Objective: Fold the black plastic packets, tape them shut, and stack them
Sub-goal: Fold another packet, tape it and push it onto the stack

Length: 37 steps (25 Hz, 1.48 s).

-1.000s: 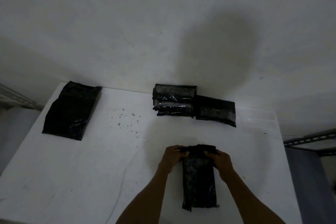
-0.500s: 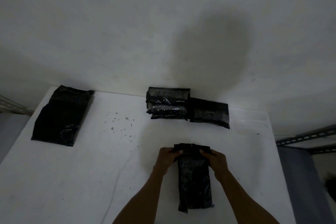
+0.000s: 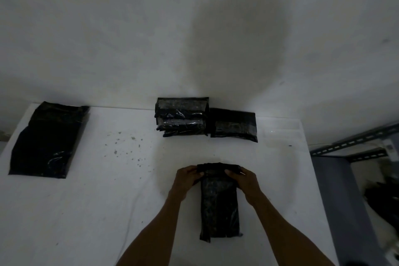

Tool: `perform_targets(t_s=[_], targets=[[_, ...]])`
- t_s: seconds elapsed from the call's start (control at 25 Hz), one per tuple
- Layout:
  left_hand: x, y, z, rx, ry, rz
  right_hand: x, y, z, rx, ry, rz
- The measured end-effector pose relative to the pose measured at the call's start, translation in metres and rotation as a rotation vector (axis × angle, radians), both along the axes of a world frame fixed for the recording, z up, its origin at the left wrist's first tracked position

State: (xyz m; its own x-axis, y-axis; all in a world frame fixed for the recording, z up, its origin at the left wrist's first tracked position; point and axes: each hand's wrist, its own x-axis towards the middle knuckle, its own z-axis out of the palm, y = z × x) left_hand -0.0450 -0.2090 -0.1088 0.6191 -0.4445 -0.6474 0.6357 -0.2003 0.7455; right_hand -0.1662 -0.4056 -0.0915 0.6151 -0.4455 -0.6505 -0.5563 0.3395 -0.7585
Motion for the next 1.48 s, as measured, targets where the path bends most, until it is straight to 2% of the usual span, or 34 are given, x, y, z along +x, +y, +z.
perform_targets(t_s=[0.2,0.4,0.56,0.8,1.04,1.2,1.28,1.48], targets=[[0.005,-0.007,0.004,-0.021,0.002,-0.145,0.001,-0.008,0.001,-0.039,0.013,0.109],[0.013,-0.01,0.009,0.065,-0.073,-0.227,-0.002,-0.017,0.006,-0.16,-0.019,0.273],[0.013,-0.012,0.011,0.002,-0.138,-0.31,-0.009,-0.023,0.003,-0.314,-0.041,0.393],[0.011,-0.009,0.011,-0.038,-0.476,-0.511,-0.019,-0.024,0.002,-0.557,-0.132,0.56],[-0.002,-0.005,0.006,0.008,-0.7,-0.445,-0.035,-0.009,0.0,-0.816,-0.198,0.475],[-0.015,0.0,-0.011,0.085,-1.098,-0.427,-0.043,0.004,-0.004,-1.149,-0.295,0.438],[-0.019,0.001,-0.014,0.151,-1.246,-0.484,-0.046,0.011,0.0,-1.286,-0.258,0.464],[-0.023,0.014,0.006,0.269,-1.421,-0.699,-0.055,0.022,0.0,-1.527,-0.115,0.688]])
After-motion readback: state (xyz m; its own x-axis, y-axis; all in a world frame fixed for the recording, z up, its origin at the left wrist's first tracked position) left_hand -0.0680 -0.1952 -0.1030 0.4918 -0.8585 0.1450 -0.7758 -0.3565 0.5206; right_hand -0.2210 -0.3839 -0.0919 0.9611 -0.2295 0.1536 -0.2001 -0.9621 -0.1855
